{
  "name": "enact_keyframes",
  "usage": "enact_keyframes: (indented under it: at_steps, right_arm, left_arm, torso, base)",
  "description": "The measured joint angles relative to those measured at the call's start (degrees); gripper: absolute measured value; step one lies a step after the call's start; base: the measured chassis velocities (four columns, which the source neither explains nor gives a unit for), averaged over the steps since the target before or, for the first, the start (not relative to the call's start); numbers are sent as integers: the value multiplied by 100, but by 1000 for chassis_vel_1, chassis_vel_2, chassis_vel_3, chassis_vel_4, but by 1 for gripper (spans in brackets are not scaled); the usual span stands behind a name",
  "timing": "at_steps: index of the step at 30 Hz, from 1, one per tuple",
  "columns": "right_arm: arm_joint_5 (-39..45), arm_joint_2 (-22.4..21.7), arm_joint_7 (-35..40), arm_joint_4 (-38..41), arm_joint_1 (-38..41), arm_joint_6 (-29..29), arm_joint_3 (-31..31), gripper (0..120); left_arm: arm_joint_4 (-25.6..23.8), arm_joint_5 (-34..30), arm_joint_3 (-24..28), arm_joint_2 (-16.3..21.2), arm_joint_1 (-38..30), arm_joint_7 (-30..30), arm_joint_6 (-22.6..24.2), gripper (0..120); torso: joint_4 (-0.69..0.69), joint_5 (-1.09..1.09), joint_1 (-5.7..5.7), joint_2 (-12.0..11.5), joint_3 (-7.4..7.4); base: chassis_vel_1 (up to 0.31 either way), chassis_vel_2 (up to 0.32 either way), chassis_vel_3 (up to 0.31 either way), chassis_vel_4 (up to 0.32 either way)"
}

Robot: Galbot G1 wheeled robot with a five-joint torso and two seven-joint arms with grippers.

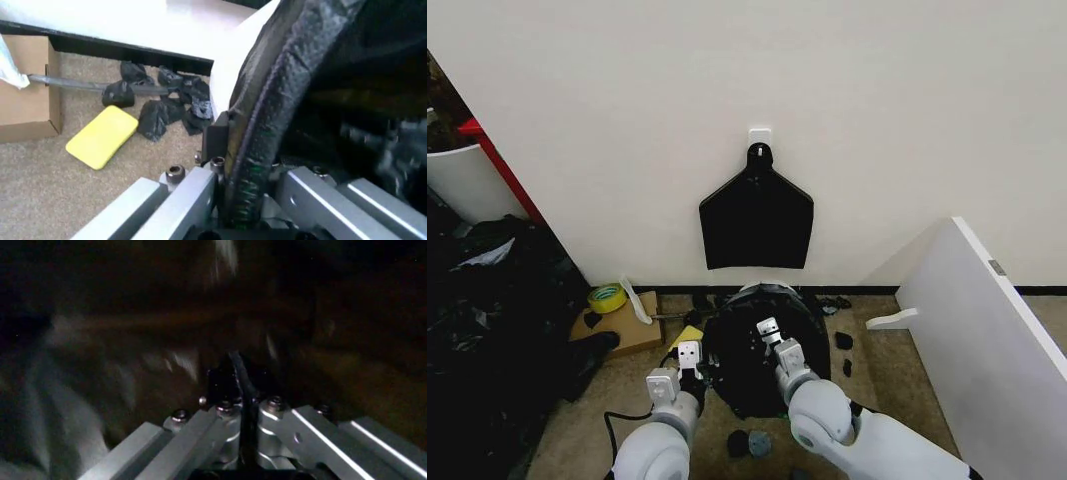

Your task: Place the garbage bag over the trash bin.

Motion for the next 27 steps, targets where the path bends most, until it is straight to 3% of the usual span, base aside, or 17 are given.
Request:
enact_keyframes:
  at_steps: [6, 15, 23, 24, 27]
  right_arm:
    - [-291, 64, 177, -301, 38, -590, -7, 0]
    - [-1316, 124, 30, -820, 82, -693, -2, 0]
    - [-1945, -17, -493, -855, -26, 433, 39, 0]
    - [-2034, -80, -660, -795, -70, 778, 52, 0]
    - [-2211, -217, -981, -669, -160, 1406, 56, 7]
  left_arm:
    - [-173, 2, 2, 0, 101, -9, 10, 0]
    - [-337, 20, -8, 19, 206, -32, 36, 0]
    - [-279, 13, -13, 1, 177, -38, 38, 0]
    - [-238, -18, -18, -11, 156, -40, 38, 0]
    - [-163, -119, -49, -42, 104, -48, 42, 0]
  torso:
    - [0, 0, 0, 0, 0]
    - [0, 0, 0, 0, 0]
    - [0, 1, 0, 0, 0]
    - [0, 1, 0, 0, 0]
    - [-1, -1, 0, 0, 0]
  base:
    - [0, 0, 0, 0]
    - [0, 0, 0, 0]
    - [0, 0, 0, 0]
    - [0, 0, 0, 0]
    - [0, 0, 0, 0]
